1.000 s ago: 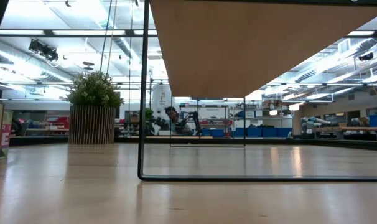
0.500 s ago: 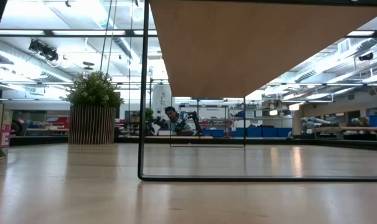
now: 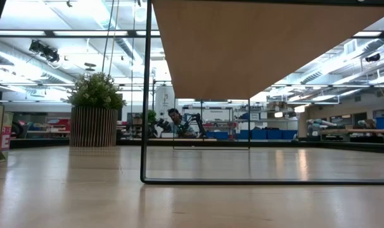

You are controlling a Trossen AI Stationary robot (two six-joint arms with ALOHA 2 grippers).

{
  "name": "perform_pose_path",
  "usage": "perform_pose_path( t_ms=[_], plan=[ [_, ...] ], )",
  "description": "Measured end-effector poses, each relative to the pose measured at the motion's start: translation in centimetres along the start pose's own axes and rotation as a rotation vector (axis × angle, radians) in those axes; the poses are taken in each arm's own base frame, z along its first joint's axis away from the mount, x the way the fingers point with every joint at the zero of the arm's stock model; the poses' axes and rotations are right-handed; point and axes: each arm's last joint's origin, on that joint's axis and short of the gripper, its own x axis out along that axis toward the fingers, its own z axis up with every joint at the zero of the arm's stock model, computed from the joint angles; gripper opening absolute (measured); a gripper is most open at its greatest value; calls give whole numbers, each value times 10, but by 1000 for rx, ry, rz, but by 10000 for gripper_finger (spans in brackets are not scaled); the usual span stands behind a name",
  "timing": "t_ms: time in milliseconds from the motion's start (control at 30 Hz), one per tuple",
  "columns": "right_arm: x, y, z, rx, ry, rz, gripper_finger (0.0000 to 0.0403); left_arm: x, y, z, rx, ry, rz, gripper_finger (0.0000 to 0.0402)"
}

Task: Pick and place cans onto a shelf
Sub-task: Put the small canned peas on the shelf

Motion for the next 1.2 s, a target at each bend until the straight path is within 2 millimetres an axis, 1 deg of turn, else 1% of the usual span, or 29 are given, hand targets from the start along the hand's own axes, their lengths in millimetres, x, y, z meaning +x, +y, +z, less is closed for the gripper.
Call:
perform_pose_path(
  t_ms=[167,333,400,533,600,700,833,933,1067,1200],
  plan=[
    [1,10,-9,-39,39,43,372,-27,-11,7,-93,-10,-78,387],
    [14,23,-27,-71,91,19,372,-43,-35,-2,-235,101,-141,387],
    [21,31,-35,-84,118,40,372,-50,-47,-8,-242,151,-180,387],
    [30,51,-54,-113,188,138,372,-63,-74,-18,-229,242,-272,387],
    [35,62,-63,-128,205,189,372,-72,-84,-20,-232,271,-320,387],
    [45,76,-84,-164,238,229,372,-82,-96,-22,-256,276,-336,387],
    [61,91,-113,-197,268,260,372,-92,-106,-25,-287,290,-310,387],
    [76,98,-132,-204,307,278,372,-99,-112,-28,-295,280,-258,387],
    [95,99,-153,-189,395,280,372,-104,-117,-29,-332,272,-246,387],
    [106,98,-168,-269,421,285,372,-107,-120,-30,-343,274,-248,387]
  ],
)
